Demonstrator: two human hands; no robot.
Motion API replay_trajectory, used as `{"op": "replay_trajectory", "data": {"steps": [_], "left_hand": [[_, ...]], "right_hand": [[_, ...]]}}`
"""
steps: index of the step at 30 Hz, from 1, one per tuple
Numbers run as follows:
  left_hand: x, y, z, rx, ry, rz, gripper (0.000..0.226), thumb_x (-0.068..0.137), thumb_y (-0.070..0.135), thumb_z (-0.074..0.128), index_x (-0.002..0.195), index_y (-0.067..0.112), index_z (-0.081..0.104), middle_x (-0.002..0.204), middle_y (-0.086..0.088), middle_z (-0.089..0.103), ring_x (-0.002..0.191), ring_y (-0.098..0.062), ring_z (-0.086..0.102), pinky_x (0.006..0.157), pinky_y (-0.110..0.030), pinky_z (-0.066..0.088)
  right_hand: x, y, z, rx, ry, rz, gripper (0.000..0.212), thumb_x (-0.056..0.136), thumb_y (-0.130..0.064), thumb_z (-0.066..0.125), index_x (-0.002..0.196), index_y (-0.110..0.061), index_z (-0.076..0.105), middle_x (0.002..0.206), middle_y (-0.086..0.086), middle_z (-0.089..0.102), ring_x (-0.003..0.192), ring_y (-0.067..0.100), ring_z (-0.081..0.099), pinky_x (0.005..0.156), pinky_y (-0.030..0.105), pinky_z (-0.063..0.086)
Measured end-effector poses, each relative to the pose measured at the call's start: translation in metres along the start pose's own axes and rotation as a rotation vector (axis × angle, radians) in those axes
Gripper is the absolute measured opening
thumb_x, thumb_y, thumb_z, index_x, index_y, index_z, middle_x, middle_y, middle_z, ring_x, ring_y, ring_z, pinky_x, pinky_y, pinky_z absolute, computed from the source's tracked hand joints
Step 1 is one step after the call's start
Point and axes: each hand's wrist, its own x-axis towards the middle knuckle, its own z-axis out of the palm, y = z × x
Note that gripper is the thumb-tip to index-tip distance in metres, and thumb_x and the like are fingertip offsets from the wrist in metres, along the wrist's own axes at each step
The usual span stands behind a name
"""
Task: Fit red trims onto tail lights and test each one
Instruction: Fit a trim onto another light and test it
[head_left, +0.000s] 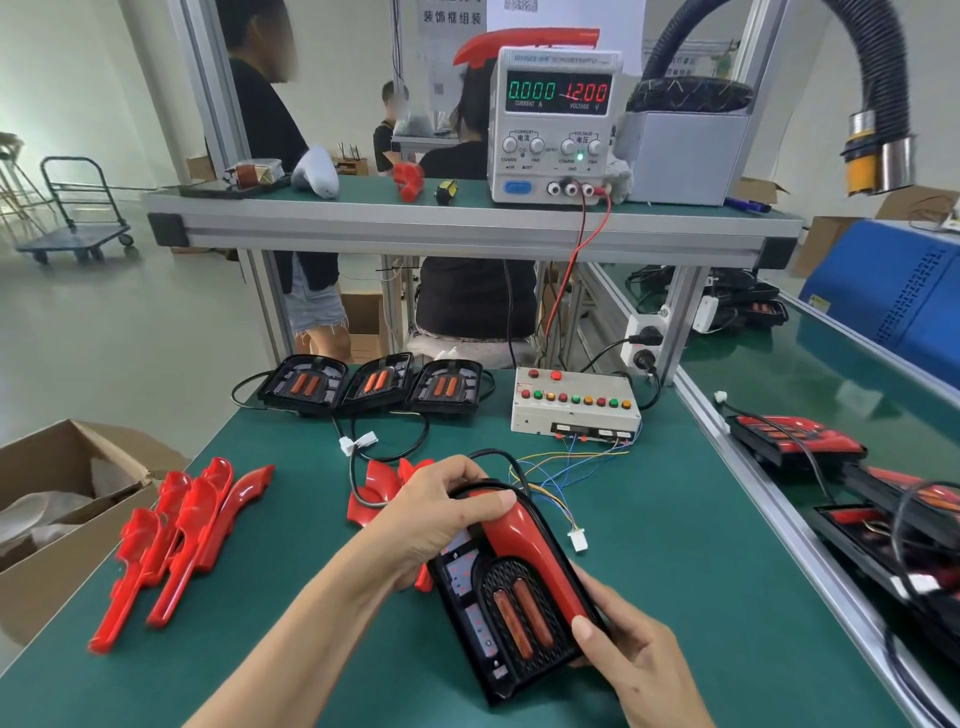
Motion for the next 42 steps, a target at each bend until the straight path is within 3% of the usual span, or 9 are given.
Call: {"op": "replay_trajectory", "data": {"steps": [12,17,20,23,29,36,42], "left_hand": [[-0.003,0.001,0.007,-0.12,0.046,-0.009,0.029,0.064,0.031,0.087,0.078,0.017,0.066,0.08,-0.003,0.074,0.07,-0.013,0.067,0.067,-0.023,0.052],[-0.002,0.001,0.005,-0.087,0.028,-0.009,0.037,0.071,0.033,0.092,0.087,0.012,0.066,0.085,-0.005,0.075,0.075,-0.013,0.069,0.07,-0.022,0.053],[-0.004,-0.002,0.001,-0.051,0.013,-0.004,0.045,0.071,0.041,0.088,0.095,0.008,0.068,0.087,-0.004,0.075,0.077,-0.011,0.069,0.071,-0.02,0.053],[-0.008,-0.003,-0.006,-0.024,-0.035,-0.001,0.048,0.077,0.047,0.082,0.104,0.009,0.07,0.095,-0.002,0.076,0.085,-0.009,0.069,0.079,-0.021,0.054],[-0.007,-0.002,-0.006,-0.209,-0.066,-0.038,0.041,0.071,0.026,0.08,0.102,0.003,0.067,0.093,-0.006,0.074,0.084,-0.017,0.069,0.078,-0.026,0.056],[-0.008,0.004,-0.006,-0.242,-0.09,-0.051,0.035,0.072,0.016,0.079,0.1,0.002,0.064,0.089,-0.006,0.074,0.08,-0.016,0.069,0.074,-0.025,0.056],[-0.007,0.007,0.0,-0.282,-0.068,-0.098,0.02,0.08,0.002,0.077,0.095,0.005,0.063,0.088,-0.009,0.072,0.073,-0.02,0.068,0.067,-0.028,0.056]], "right_hand": [[0.0,0.007,-0.002,-0.004,-0.006,-0.026,0.044,0.093,-0.015,0.071,0.129,-0.04,0.069,0.121,0.007,0.071,0.102,0.02,0.068,0.077,0.032,0.058],[0.0,0.004,0.0,-0.02,-0.001,-0.029,0.049,0.089,-0.012,0.067,0.127,-0.041,0.07,0.114,0.009,0.071,0.094,0.02,0.068,0.074,0.029,0.057],[-0.001,0.005,0.001,-0.046,-0.012,-0.021,0.051,0.092,-0.003,0.067,0.126,-0.04,0.071,0.112,0.009,0.07,0.092,0.025,0.067,0.071,0.03,0.057],[-0.001,0.004,0.003,-0.054,0.001,-0.018,0.05,0.09,-0.006,0.069,0.124,-0.044,0.071,0.109,0.006,0.072,0.085,0.022,0.067,0.069,0.031,0.057],[0.0,0.0,0.004,-0.034,0.012,-0.018,0.047,0.084,-0.018,0.07,0.124,-0.043,0.071,0.114,0.003,0.073,0.089,0.017,0.068,0.07,0.03,0.058],[-0.001,-0.004,0.004,-0.011,0.017,-0.011,0.041,0.086,-0.026,0.073,0.126,-0.039,0.072,0.118,0.004,0.073,0.096,0.02,0.07,0.072,0.03,0.057],[0.002,0.006,0.009,-0.001,0.123,0.008,0.035,0.084,-0.027,0.068,0.114,-0.042,0.077,0.108,0.004,0.077,0.087,0.017,0.069,0.068,0.033,0.058]]}}
